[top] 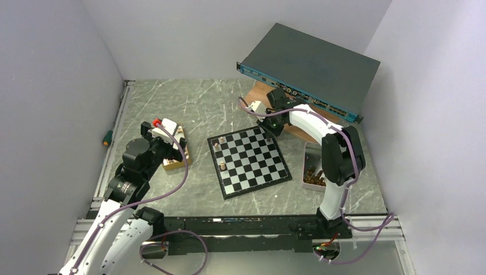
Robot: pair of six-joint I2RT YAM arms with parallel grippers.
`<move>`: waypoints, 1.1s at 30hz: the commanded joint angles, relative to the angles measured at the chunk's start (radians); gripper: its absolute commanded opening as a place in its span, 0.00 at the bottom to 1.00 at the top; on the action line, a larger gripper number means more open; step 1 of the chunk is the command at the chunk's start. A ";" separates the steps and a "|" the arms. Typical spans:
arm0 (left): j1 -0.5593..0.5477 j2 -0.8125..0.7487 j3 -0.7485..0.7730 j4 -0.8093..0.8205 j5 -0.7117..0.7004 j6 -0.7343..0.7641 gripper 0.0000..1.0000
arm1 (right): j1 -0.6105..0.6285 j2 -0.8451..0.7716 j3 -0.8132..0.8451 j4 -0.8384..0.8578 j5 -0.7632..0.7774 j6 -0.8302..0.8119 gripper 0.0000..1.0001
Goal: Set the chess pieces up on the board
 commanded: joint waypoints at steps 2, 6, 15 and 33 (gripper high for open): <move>0.003 -0.001 0.018 0.025 -0.009 0.002 1.00 | 0.000 0.012 0.041 -0.010 0.005 0.016 0.03; 0.004 -0.002 0.018 0.025 -0.008 0.003 1.00 | 0.000 0.025 0.042 -0.015 0.005 0.015 0.04; 0.004 -0.002 0.019 0.025 -0.010 0.003 1.00 | 0.001 0.042 0.043 -0.015 0.015 0.015 0.07; 0.004 -0.002 0.017 0.025 -0.010 0.004 1.00 | 0.000 0.054 0.036 -0.003 0.025 0.021 0.11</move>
